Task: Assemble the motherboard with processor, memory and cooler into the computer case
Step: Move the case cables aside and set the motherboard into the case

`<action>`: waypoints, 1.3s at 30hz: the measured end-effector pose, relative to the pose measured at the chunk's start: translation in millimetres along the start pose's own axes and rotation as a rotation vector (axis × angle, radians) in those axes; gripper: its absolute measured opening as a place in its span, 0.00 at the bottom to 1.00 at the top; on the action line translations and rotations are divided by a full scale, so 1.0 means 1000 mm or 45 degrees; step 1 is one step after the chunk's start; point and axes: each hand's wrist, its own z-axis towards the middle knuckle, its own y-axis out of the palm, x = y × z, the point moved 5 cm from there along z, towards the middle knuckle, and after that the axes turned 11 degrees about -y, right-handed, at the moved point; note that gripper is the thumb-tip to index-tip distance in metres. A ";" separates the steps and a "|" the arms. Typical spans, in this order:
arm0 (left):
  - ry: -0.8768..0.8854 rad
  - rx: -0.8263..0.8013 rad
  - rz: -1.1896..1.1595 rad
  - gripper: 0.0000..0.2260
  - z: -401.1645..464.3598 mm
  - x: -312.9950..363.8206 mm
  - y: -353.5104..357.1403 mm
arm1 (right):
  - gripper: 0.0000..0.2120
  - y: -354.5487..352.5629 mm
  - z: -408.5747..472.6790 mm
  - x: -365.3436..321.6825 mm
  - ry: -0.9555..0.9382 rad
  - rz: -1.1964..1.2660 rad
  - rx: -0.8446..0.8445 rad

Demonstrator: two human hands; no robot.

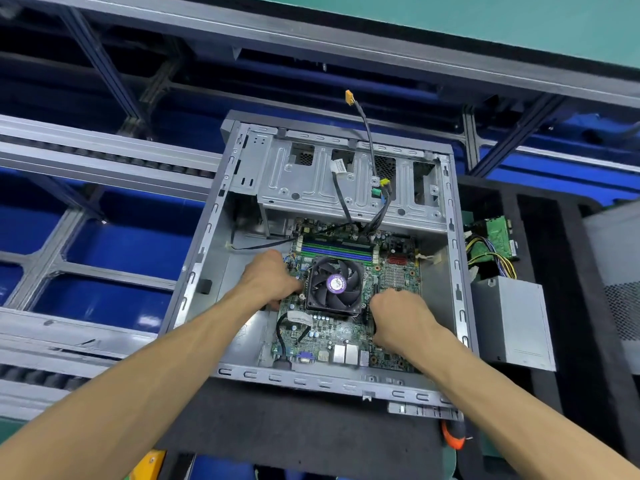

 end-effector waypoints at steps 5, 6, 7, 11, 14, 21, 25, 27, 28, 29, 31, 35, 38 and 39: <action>-0.004 -0.001 -0.012 0.12 0.000 0.000 -0.001 | 0.08 0.000 0.001 0.000 -0.019 0.021 0.010; 0.000 0.000 -0.011 0.12 0.000 0.000 -0.001 | 0.08 0.000 0.001 0.000 -0.020 0.020 0.014; 0.003 -0.001 -0.011 0.12 -0.001 0.000 -0.002 | 0.08 0.000 0.001 -0.001 -0.022 0.015 0.015; 0.017 0.004 0.022 0.11 -0.003 0.000 -0.005 | 0.08 -0.001 0.002 -0.004 -0.038 0.009 0.023; 0.001 -0.015 0.036 0.12 -0.004 0.000 -0.005 | 0.09 -0.001 0.001 -0.005 -0.043 -0.001 0.027; -0.043 -0.069 0.044 0.10 -0.005 -0.001 -0.002 | 0.10 -0.001 0.002 -0.005 -0.037 0.014 0.018; -0.070 -0.091 0.049 0.10 -0.006 -0.002 -0.002 | 0.09 -0.001 0.002 -0.005 -0.044 0.009 0.014; -0.077 -0.087 0.053 0.10 -0.006 -0.002 -0.002 | 0.10 -0.001 0.002 -0.005 -0.046 0.007 0.021; -0.071 -0.082 0.054 0.09 -0.006 -0.003 -0.002 | 0.11 -0.001 0.003 -0.005 -0.047 0.004 0.026; -0.064 -0.076 0.054 0.09 -0.006 -0.003 -0.002 | 0.12 -0.001 0.003 -0.004 -0.045 0.005 0.033; -0.054 -0.062 0.038 0.08 -0.006 -0.003 -0.001 | 0.17 -0.001 0.003 -0.004 -0.038 0.022 0.046; -0.051 -0.061 -0.012 0.10 -0.005 -0.004 0.000 | 0.21 -0.002 0.002 -0.002 -0.023 0.041 0.060; -0.057 -0.059 -0.034 0.11 -0.004 -0.005 0.001 | 0.21 -0.003 0.001 0.000 -0.004 0.035 0.073; -0.057 -0.058 -0.036 0.11 -0.004 -0.005 0.001 | 0.21 -0.003 0.001 0.000 0.001 0.035 0.074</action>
